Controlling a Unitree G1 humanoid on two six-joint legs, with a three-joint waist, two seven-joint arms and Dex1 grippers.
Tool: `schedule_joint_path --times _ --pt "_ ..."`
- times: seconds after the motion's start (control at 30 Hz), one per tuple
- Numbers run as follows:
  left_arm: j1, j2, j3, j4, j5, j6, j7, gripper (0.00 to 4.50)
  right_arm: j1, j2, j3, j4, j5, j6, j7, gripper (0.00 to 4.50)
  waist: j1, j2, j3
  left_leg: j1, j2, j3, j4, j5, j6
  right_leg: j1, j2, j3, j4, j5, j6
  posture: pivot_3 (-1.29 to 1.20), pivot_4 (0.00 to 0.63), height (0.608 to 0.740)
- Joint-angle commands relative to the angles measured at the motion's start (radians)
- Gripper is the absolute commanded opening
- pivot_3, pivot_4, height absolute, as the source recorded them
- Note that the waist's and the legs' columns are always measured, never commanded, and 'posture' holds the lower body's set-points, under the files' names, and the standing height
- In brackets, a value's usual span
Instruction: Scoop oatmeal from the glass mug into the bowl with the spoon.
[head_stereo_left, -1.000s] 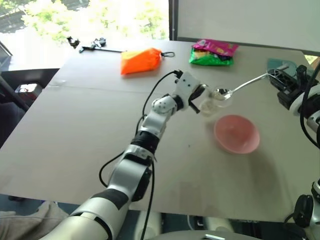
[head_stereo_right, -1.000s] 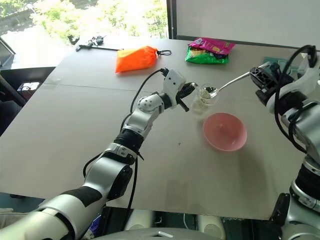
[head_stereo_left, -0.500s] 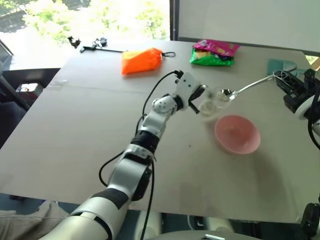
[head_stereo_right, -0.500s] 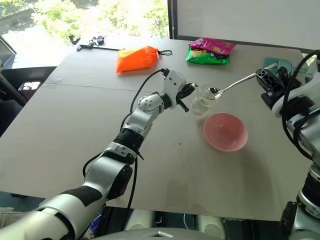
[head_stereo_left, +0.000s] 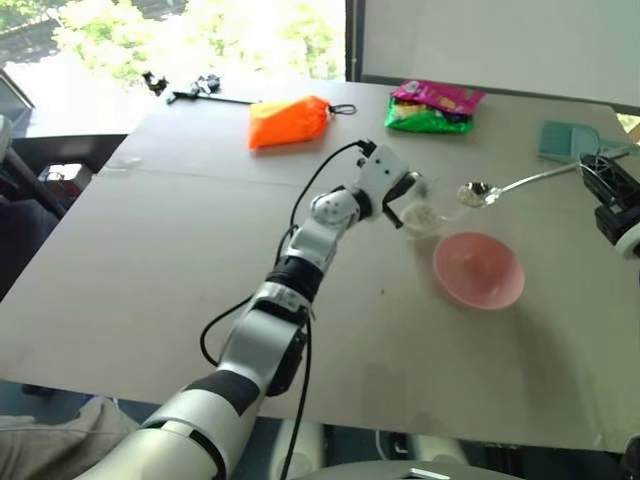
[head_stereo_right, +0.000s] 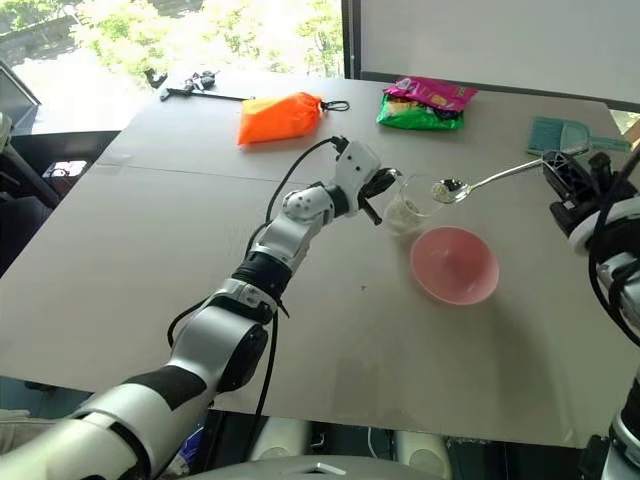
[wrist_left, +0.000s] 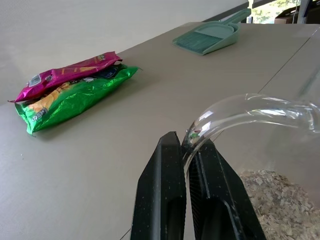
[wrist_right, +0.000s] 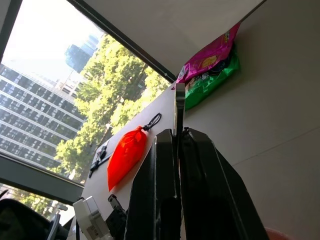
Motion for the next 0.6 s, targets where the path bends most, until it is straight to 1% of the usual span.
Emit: schedule_joint_path --times 0.03,0.27,0.43,0.53,0.6 --pt "-0.047 -0.01 0.008 -0.009 -0.002 -0.033 0.007 0.01 0.034 -0.025 -0.063 -0.065 0.019 -0.041 0.042 0.0 0.001 0.0 0.0 0.0 0.0 0.0 0.0 0.0 0.0 0.0 0.0 0.0 0.0 0.0 0.0 0.0 0.15 0.74" --pt "-0.067 -0.004 0.002 0.032 0.022 -0.057 0.03 0.01 0.184 -0.061 -0.12 -0.107 0.019 -0.069 0.095 0.0 0.002 0.0 0.0 0.0 -0.002 0.0 0.0 0.0 0.0 0.002 0.0 0.001 -0.001 0.0 0.001 0.0 0.15 0.74" --pt "-0.09 0.006 0.017 0.068 0.023 -0.072 0.055 0.01 0.328 -0.163 -0.166 -0.102 0.019 -0.025 0.173 0.0 0.001 0.0 0.0 0.001 -0.003 -0.001 0.0 0.0 0.001 0.003 0.0 0.002 -0.001 -0.001 0.001 0.0 0.15 0.74" --pt "-0.098 0.009 0.02 0.078 0.021 -0.078 0.063 0.01 0.383 -0.234 -0.156 -0.109 0.019 -0.004 0.203 0.0 0.0 0.0 0.0 0.001 -0.003 -0.001 0.0 0.0 0.001 0.004 0.001 0.002 -0.001 -0.001 0.001 0.0 0.15 0.74" --pt "-0.099 0.01 0.021 0.08 0.019 -0.08 0.065 0.01 0.414 -0.303 -0.144 -0.118 0.019 0.026 0.216 0.0 0.0 0.0 0.0 0.002 -0.003 -0.002 0.0 0.0 0.001 0.004 0.001 0.003 -0.001 -0.001 0.001 0.0 0.15 0.74"
